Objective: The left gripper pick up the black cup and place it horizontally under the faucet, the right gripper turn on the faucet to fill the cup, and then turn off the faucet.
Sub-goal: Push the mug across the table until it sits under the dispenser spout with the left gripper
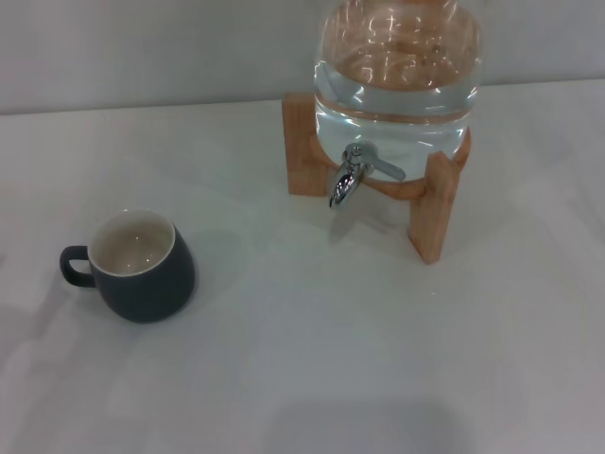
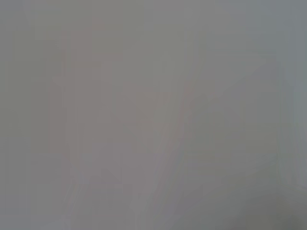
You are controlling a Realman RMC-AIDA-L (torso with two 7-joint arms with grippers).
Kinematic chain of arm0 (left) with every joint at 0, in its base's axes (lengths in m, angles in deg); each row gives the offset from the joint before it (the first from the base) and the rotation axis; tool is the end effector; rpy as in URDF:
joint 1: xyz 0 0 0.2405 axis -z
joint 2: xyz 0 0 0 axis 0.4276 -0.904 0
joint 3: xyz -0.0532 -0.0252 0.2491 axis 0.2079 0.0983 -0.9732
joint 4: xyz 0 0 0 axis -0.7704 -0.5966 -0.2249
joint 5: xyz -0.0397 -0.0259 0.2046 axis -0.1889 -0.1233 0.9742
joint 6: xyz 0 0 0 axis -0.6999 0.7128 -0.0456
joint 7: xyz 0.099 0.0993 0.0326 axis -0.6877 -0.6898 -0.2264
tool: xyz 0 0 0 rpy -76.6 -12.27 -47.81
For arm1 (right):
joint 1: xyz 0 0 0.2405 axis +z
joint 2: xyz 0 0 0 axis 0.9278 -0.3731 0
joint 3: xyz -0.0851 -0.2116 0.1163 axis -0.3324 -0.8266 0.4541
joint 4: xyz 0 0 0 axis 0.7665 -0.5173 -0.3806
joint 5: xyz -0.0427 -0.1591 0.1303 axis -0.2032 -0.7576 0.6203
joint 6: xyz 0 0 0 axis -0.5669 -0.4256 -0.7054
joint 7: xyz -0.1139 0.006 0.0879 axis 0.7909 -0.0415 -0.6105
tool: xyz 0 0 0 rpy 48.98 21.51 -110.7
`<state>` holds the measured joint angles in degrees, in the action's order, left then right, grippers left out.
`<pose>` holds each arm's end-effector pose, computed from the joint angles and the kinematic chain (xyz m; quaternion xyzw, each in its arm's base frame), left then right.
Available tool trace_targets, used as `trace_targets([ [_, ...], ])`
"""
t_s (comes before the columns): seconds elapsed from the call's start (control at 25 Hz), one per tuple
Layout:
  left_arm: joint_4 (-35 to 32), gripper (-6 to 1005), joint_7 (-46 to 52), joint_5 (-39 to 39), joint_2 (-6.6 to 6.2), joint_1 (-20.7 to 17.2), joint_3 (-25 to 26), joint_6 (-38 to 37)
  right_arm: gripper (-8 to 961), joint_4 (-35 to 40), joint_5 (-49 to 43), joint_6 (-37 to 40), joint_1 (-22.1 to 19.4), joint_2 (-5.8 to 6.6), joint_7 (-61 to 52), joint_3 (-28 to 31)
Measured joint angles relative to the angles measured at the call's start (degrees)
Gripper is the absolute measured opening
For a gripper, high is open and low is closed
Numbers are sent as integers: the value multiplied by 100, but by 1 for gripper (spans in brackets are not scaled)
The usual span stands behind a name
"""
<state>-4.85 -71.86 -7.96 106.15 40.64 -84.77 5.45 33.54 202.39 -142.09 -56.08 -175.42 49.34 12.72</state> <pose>-0.3444 0.2450 0.0250 -0.7048 -0.1772 -0.4157 0.5469 0.4124 0.2473 0.1688 -0.5023 0.3621 0.5469 0.5634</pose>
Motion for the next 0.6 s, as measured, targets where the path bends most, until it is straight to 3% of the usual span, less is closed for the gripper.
trace_targets([
  [0.6, 752, 881, -400, 35, 17, -84, -28, -744, 843, 43, 0, 21, 55, 83, -21, -9],
])
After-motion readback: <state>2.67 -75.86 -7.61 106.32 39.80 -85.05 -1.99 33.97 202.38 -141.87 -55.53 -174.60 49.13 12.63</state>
